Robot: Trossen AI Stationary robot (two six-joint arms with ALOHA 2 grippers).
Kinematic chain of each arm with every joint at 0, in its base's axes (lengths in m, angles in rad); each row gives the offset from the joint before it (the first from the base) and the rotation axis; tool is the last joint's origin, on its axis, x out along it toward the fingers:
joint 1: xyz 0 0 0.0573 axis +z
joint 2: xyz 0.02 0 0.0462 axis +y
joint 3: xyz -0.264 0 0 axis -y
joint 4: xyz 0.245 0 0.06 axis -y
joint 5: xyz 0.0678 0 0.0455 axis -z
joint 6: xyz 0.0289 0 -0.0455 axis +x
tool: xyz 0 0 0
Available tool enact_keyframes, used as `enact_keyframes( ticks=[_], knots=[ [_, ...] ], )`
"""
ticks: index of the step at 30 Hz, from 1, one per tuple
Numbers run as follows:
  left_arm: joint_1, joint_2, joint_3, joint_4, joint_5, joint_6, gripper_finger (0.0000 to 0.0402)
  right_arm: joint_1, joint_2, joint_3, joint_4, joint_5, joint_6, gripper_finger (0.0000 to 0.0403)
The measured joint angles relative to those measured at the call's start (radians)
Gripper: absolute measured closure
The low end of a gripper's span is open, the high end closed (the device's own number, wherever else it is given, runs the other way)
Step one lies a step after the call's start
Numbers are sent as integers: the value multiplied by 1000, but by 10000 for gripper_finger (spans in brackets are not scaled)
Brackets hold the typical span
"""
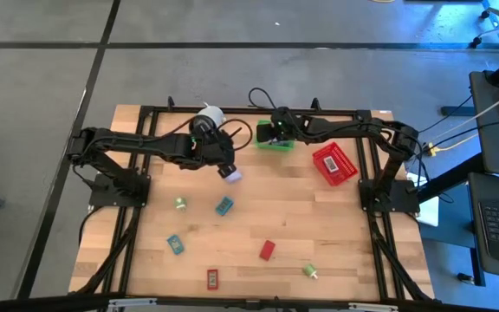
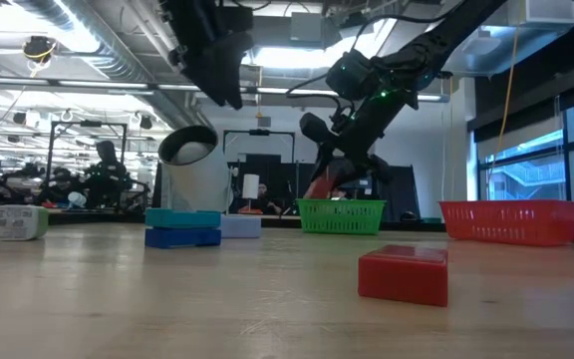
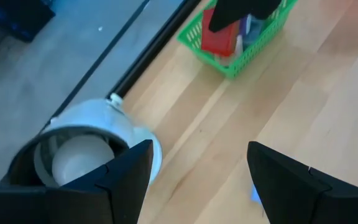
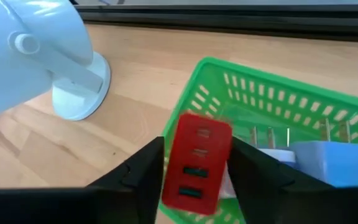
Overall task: Pick & Place Office items
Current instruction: Put the red charger adapter into the green bin, then put the top green charger adapter into the green bin
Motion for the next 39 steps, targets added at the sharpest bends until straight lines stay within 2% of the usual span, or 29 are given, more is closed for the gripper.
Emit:
enact_keyframes(
  ticks=[4,7,12,16,21,26,30,34,39],
  knots=[
    [-2,0,0,-44,37,-57,145,0,0,0,0,-8,0,200],
    [-7,0,0,-98,112,-112,145,-3,-1,0,0,-48,-18,180],
    [-40,0,0,-298,272,-165,145,-24,-33,0,-4,-148,-80,162],
    [-90,0,-21,-463,320,-254,145,-41,-82,0,-27,-194,-116,161],
    [-160,0,-106,-511,329,-545,145,-45,-159,0,-97,-201,-171,165],
    [-204,0,-200,-469,459,-811,145,-43,-229,0,-143,-245,-210,165],
    [-229,0,-245,-474,541,-1101,145,-42,-274,0,-154,-296,-211,165],
    [-263,0,-269,-466,541,-1339,145,-42,-297,0,-153,-342,-215,165],
    [-305,0,-300,-417,530,-1508,145,-42,-306,0,-156,-396,-237,165]
  ],
)
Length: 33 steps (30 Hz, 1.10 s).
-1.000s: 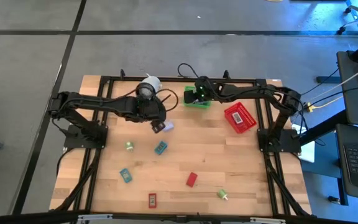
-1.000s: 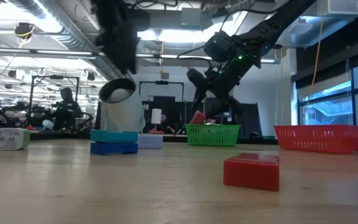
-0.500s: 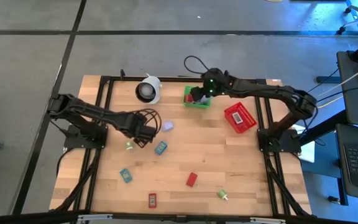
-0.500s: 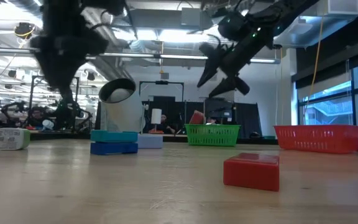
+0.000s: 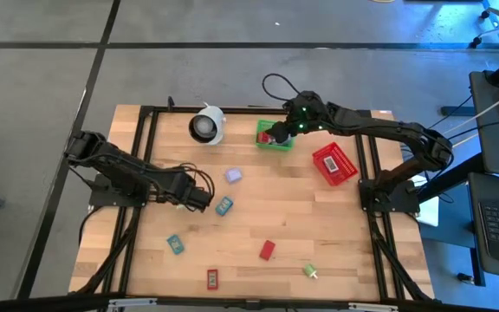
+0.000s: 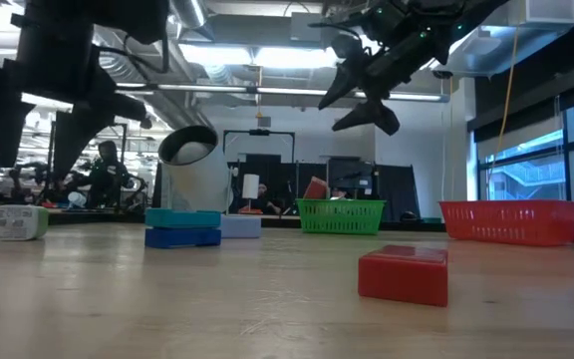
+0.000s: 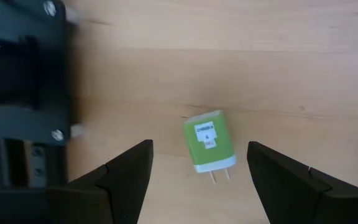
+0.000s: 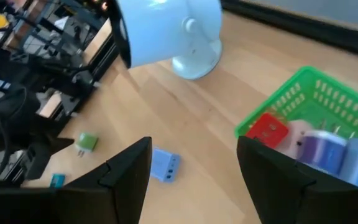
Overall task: Pick & Place Office items
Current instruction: Put the top green charger adapter into the green bin
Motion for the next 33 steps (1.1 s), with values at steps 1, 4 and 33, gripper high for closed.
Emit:
enact_keyframes(
  ticks=[1,4,33],
  knots=[
    [-10,0,-7,16,-9,-28,145,0,0,0,-1,-7,0,165],
    [-36,0,-38,65,-45,-122,145,0,0,0,-1,-7,-7,165],
    [-117,1,-229,310,-120,-309,231,0,1,0,-1,-6,-33,165]
  ],
)
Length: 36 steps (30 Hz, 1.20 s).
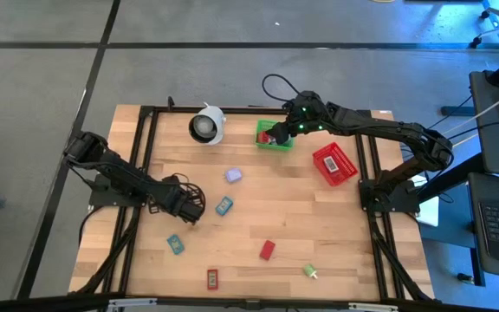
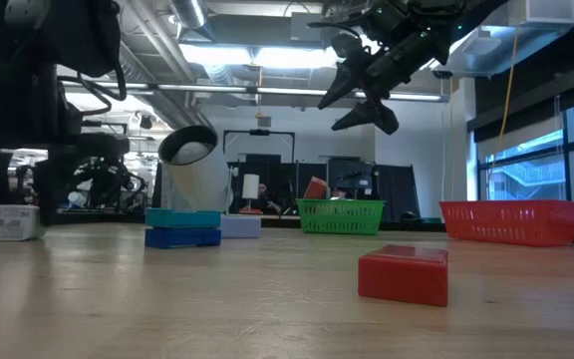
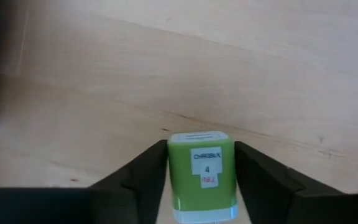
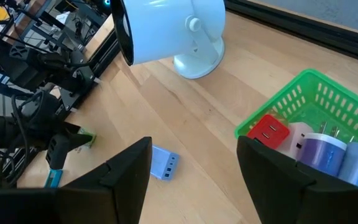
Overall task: Pick & Place Office items
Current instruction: Put the top green charger adapter into the green bin
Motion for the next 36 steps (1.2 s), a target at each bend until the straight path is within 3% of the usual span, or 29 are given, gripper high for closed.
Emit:
enact_keyframes(
  ticks=[3,7,13,17,23,29,36],
  knots=[
    [0,0,0,11,-4,26,261,0,0,0,0,0,0,165],
    [0,0,14,69,-49,98,261,0,0,0,0,1,0,165],
    [0,-37,87,174,-289,276,261,0,0,0,0,3,8,165],
    [3,-83,147,260,-447,453,260,0,0,0,9,3,15,165],
    [23,-144,236,440,-534,825,259,0,0,0,44,-62,64,165],
    [51,-185,296,629,-511,1207,258,18,1,0,189,-288,57,165],
    [119,-265,306,645,-214,1320,257,92,-1,0,473,-729,-17,165]
  ],
)
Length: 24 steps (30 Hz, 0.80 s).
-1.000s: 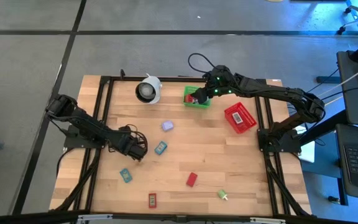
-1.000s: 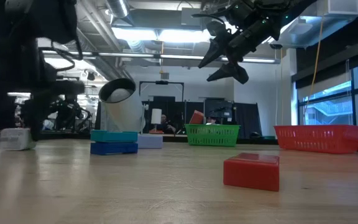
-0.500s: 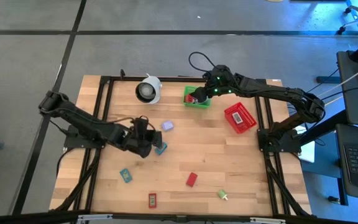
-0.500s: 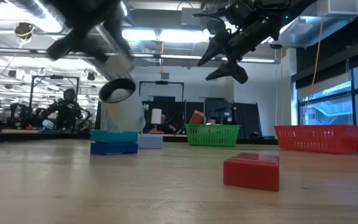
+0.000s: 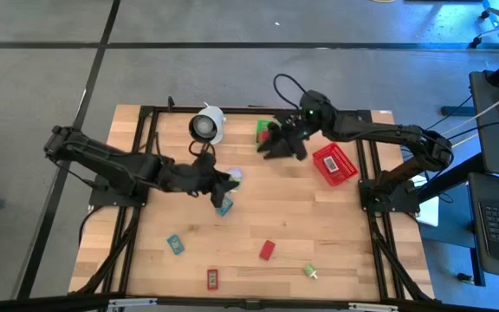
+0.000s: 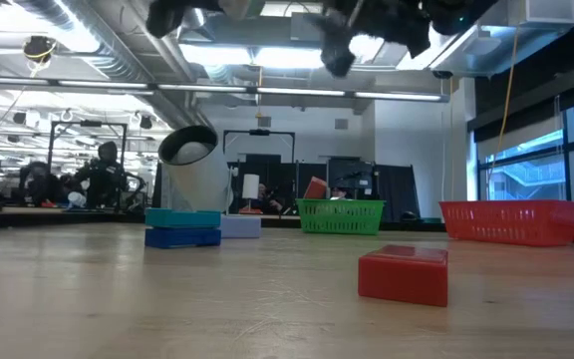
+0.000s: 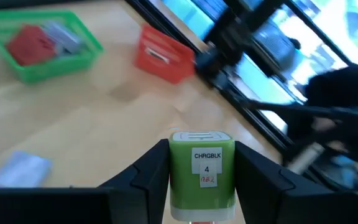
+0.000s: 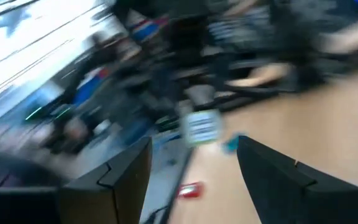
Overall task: Pick & Place Office items
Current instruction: Put the top green charger adapter into the green bin
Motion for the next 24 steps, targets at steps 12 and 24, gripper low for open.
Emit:
enact_keyframes(
  ticks=[12,24],
  knots=[
    [94,-85,0,7,322,107,257,132,-49,0,53,41,-433,165],
    [267,-15,0,172,620,234,256,235,-49,0,73,309,-816,165]
  ],
)
